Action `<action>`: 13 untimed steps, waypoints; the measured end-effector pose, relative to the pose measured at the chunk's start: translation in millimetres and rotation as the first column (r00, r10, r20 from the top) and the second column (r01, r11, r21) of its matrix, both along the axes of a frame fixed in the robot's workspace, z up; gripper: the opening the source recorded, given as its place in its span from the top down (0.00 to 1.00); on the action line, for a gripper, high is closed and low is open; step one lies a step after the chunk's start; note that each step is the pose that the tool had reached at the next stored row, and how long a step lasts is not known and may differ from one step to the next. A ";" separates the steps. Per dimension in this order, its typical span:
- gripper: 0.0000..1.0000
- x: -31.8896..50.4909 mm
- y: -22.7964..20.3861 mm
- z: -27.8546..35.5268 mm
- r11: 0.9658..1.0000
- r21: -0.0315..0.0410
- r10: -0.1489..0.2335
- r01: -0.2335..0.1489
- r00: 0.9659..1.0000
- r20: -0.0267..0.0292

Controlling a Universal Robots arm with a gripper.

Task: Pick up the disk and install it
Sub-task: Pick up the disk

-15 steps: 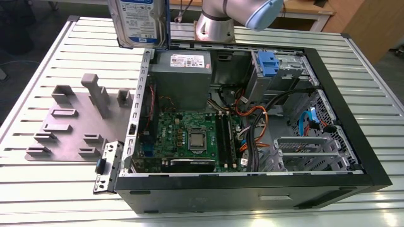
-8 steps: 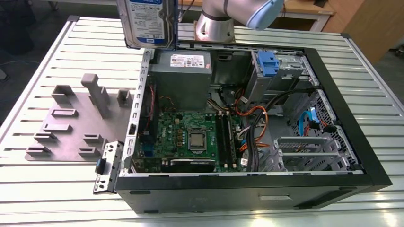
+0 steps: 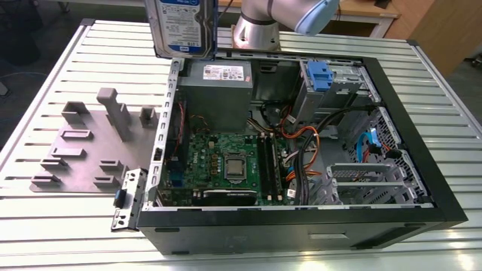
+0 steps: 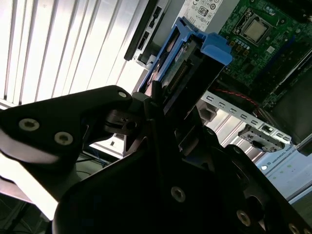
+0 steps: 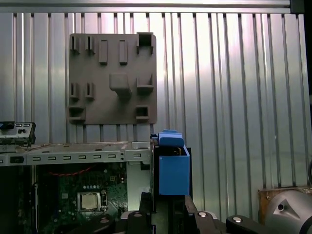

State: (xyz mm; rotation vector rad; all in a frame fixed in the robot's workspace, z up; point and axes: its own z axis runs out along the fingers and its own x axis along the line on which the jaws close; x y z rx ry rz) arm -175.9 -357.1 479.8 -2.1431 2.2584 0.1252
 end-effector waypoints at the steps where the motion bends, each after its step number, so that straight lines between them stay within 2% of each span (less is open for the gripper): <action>1: 0.65 1.4 0.0 0.0 1.000 0.000 0.000 0.000 1.000 0.000; 5: 0.65 7.5 0.0 0.0 1.000 0.000 0.000 0.000 1.000 0.000; 13: 0.65 8.0 0.0 0.0 1.000 0.000 0.000 0.000 1.000 0.000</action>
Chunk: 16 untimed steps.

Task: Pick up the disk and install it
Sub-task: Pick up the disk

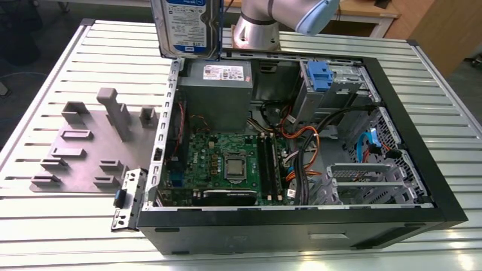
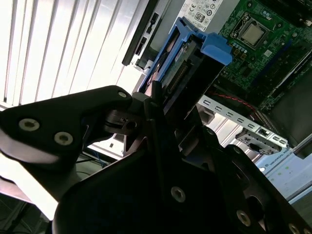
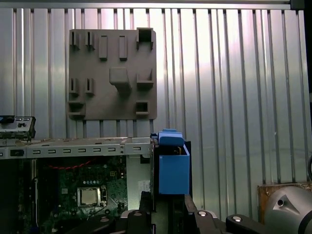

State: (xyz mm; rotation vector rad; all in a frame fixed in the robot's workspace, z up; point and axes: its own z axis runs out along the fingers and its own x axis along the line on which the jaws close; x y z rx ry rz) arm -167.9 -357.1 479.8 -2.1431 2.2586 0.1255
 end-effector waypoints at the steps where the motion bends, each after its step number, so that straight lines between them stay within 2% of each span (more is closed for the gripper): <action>1: 0.65 0.0 0.0 0.0 1.000 0.000 0.000 0.000 1.000 0.000; 16: 0.65 4.6 0.0 0.0 1.000 0.000 0.000 0.000 1.000 0.000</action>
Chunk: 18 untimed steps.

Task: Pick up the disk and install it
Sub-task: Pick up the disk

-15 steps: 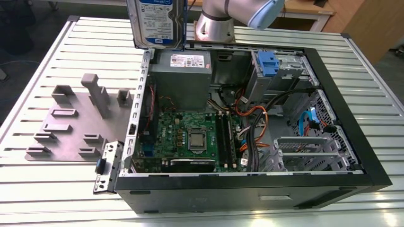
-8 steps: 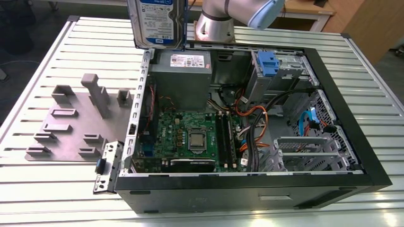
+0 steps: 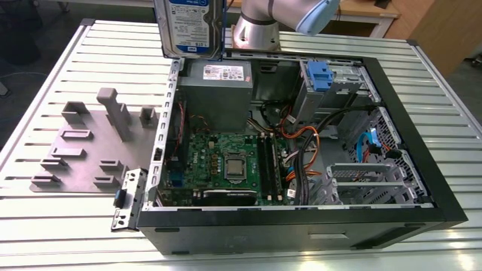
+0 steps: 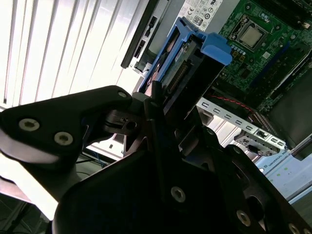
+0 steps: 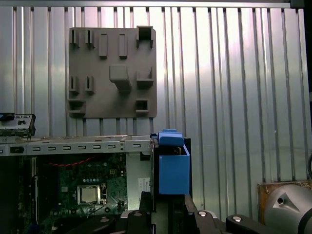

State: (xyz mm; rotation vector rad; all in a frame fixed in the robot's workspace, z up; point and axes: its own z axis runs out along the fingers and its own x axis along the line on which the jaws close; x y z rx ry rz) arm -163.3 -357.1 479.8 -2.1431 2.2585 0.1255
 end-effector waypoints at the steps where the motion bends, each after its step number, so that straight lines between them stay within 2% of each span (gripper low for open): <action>1: 0.65 0.0 0.0 0.0 1.000 0.000 0.000 0.000 1.000 0.000; 7: 0.65 0.1 0.0 0.0 1.000 0.000 0.000 0.000 1.000 0.000; 8: 0.65 0.2 0.1 0.0 1.000 -0.003 0.000 0.000 1.000 0.000; 13: 0.65 0.1 0.0 0.0 0.999 -0.035 -0.002 0.002 1.000 0.000; 18: 0.65 0.1 0.0 0.0 0.999 -0.036 -0.002 0.002 1.000 0.000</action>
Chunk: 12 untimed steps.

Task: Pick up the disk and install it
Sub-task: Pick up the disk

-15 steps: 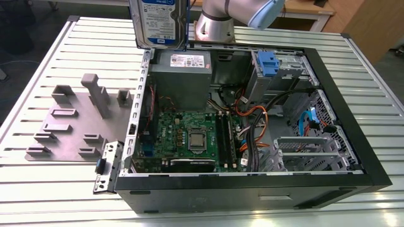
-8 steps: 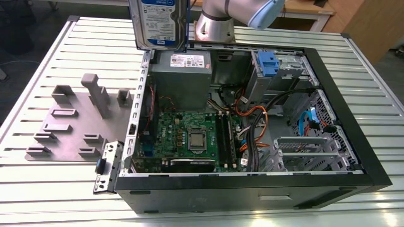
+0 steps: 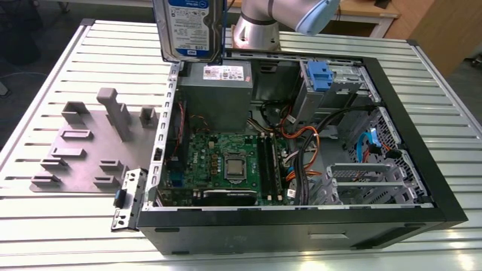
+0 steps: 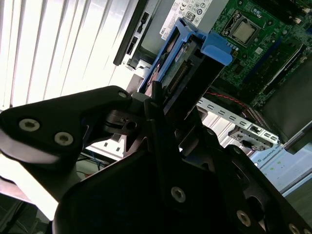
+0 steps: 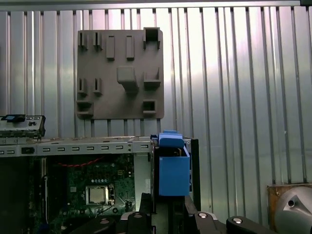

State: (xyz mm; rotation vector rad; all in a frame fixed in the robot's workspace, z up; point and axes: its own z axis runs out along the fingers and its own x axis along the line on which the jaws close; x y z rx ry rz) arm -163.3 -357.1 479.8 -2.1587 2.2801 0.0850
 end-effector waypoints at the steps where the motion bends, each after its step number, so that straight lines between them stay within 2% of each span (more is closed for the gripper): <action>1: 0.65 0.0 0.0 0.1 1.000 0.000 0.000 0.000 1.000 0.000; 7: 0.65 0.0 0.0 6.4 1.000 0.000 0.000 0.000 1.000 0.000; 12: 0.65 1.0 0.0 6.7 1.000 0.000 0.000 0.000 1.000 0.000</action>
